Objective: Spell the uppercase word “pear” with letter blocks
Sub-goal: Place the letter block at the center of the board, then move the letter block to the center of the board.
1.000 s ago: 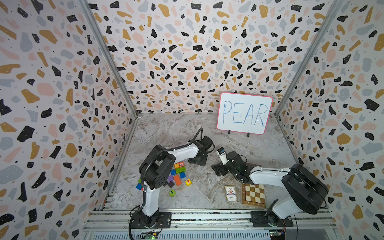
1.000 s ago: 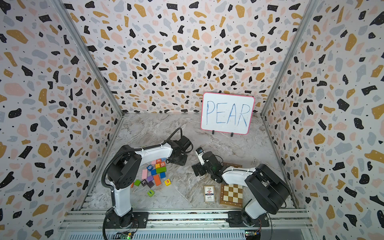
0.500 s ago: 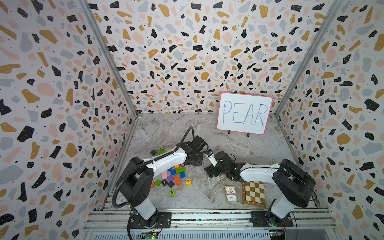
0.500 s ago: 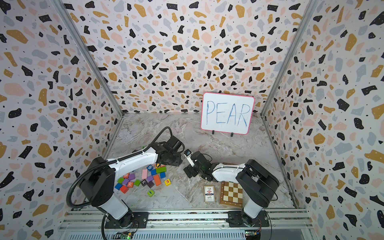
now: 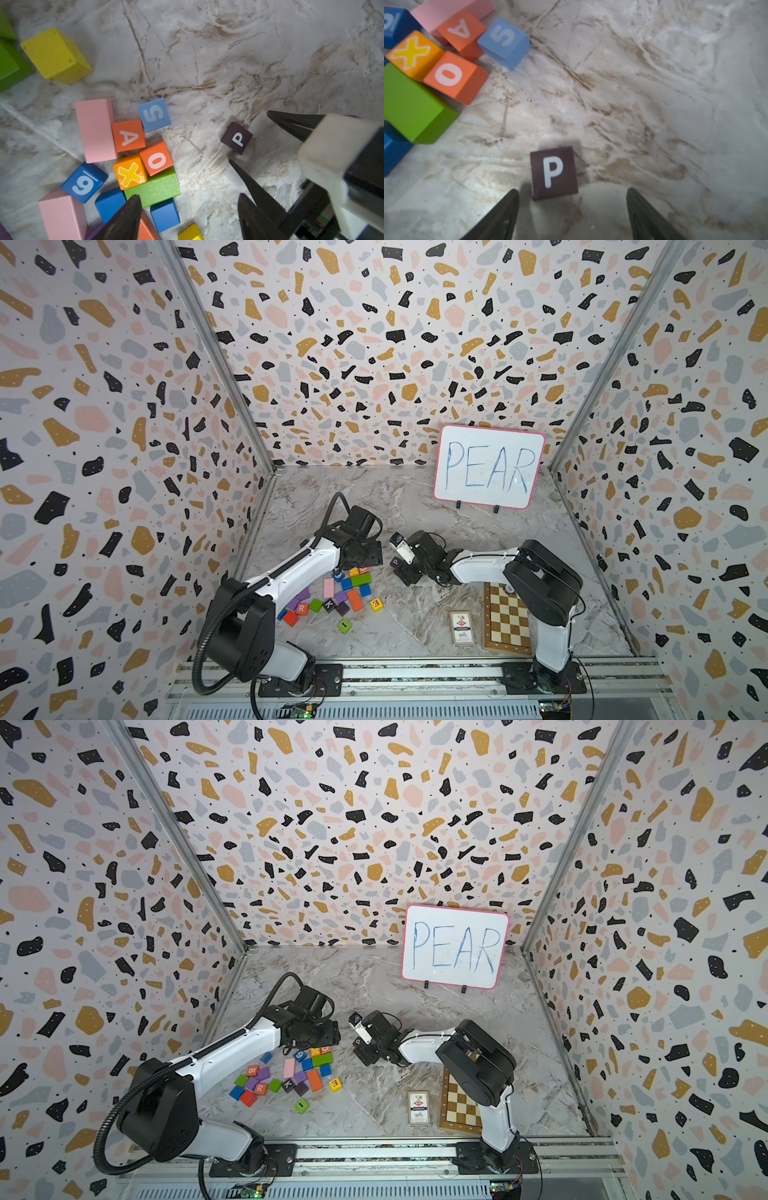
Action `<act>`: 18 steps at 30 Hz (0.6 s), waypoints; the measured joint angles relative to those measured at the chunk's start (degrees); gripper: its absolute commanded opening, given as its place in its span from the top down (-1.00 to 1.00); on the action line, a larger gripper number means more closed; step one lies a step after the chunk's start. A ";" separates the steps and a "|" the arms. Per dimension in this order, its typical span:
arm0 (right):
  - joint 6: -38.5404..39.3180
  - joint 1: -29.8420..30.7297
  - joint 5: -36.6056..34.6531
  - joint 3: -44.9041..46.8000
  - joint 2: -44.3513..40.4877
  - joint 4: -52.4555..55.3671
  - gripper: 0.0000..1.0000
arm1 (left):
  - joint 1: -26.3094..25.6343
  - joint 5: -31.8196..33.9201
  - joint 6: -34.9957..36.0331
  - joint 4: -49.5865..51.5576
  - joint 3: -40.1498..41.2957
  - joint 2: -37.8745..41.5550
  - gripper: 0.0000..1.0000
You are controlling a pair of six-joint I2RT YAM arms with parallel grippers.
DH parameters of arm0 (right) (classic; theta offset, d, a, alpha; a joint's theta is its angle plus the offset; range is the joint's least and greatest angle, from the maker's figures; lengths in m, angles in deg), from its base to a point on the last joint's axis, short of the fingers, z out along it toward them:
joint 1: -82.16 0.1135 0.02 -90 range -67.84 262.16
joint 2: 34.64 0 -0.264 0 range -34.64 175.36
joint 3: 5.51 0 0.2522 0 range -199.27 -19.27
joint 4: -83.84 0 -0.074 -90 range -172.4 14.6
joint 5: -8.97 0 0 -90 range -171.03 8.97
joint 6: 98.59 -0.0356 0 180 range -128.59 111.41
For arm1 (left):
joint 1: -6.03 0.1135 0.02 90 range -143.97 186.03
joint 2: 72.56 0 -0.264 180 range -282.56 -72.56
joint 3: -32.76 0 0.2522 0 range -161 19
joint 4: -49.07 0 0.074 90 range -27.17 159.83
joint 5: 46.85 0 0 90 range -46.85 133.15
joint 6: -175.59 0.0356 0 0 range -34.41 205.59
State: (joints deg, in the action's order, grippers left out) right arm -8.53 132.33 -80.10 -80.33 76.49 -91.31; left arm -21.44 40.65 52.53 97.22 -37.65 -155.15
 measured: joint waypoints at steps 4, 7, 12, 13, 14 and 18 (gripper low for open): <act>0.22 -0.02 0.57 -3.02 2.16 0.55 -0.54 | 0.42 -0.31 0.00 0.02 0.04 0.63 -0.51; 0.04 -0.20 1.27 -5.05 3.54 1.33 -0.41 | 0.42 -0.48 0.00 0.02 0.04 0.74 -0.51; -0.57 -0.35 2.89 -6.19 4.46 1.66 -0.22 | 0.42 -0.46 0.02 0.04 0.04 0.85 -0.51; -0.70 -0.35 3.13 -6.19 4.46 1.68 -0.16 | 0.42 -0.46 0.02 0.04 0.04 0.87 -0.52; -0.83 -0.35 3.39 -6.19 4.46 1.70 -0.13 | 0.42 -0.46 0.02 0.04 0.04 0.87 -0.52; -1.25 -0.35 3.78 -6.19 4.46 1.79 0.01 | 0.42 -0.46 0.00 0.00 0.04 0.87 -0.52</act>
State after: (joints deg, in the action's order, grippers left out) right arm -9.78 131.98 -76.32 -86.51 80.95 -89.52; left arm -21.02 40.19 52.53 97.22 -37.60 -154.28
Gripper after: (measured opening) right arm 0.521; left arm 0.759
